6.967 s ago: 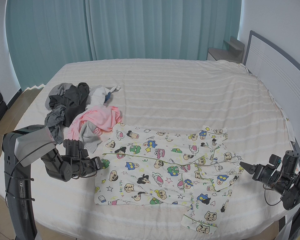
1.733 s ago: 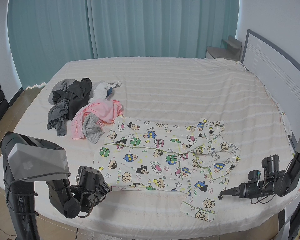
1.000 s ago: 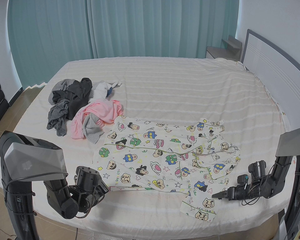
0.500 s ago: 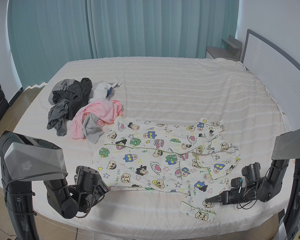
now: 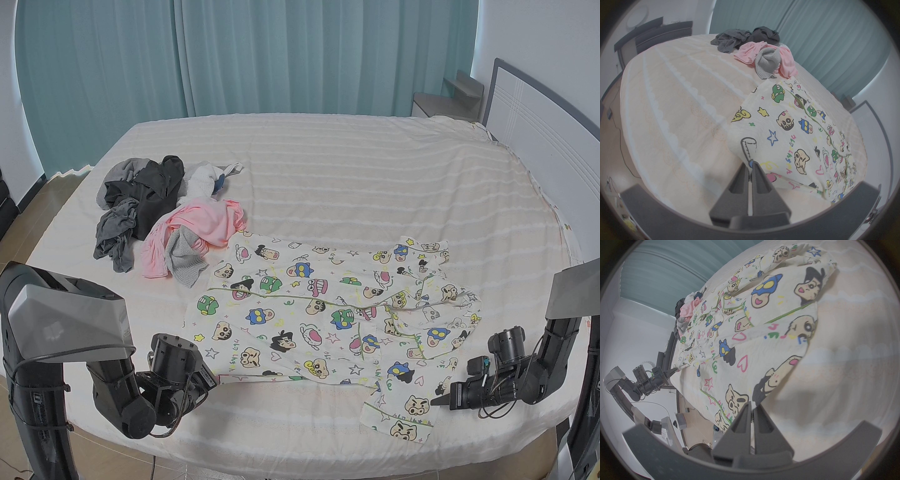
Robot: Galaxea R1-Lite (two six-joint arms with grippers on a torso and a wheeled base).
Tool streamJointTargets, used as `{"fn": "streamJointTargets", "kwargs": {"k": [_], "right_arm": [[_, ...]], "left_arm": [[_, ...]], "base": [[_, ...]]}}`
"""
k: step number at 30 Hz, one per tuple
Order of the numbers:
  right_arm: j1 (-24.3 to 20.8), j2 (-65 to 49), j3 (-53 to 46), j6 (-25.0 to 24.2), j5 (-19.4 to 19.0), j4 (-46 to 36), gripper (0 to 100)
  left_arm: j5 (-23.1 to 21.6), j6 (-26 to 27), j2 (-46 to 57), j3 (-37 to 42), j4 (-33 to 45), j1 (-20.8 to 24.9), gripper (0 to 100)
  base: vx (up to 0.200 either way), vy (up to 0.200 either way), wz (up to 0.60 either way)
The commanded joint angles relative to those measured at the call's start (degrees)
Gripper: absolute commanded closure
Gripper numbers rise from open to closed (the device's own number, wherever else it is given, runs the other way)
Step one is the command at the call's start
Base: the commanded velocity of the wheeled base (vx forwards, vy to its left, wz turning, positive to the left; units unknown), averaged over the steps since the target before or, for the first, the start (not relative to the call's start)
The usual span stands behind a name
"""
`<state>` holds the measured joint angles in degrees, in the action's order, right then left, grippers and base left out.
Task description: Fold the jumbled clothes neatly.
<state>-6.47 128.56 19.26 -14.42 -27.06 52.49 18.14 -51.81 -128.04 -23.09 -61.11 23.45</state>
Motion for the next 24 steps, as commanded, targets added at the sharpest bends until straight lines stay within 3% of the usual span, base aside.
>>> {"fn": "streamJointTargets", "kwargs": {"k": [1, 8, 17, 24], "right_arm": [[2.4, -1.8, -0.8, 0.8, -0.1, -0.1, 100], [5.9, -2.4, -4.1, 4.3, -1.4, -0.1, 100], [6.2, -3.3, -7.8, 7.5, -2.4, 0.0, 100], [6.2, -3.1, -7.4, 7.9, -2.8, 0.6, 100]], "left_arm": [[0.1, 2.4, -0.1, 1.4, -0.1, -0.3, 100], [0.1, 4.1, 0.2, 2.2, -0.1, -0.3, 100], [0.0, 8.6, 0.1, 4.2, -0.1, -0.7, 100], [0.0, 8.9, -0.5, 3.8, -0.1, -1.3, 100]], "base": [[0.0, 0.0, 0.0], [0.0, 0.0, 0.0], [0.0, 0.0, 0.0], [0.0, 0.0, 0.0]]}}
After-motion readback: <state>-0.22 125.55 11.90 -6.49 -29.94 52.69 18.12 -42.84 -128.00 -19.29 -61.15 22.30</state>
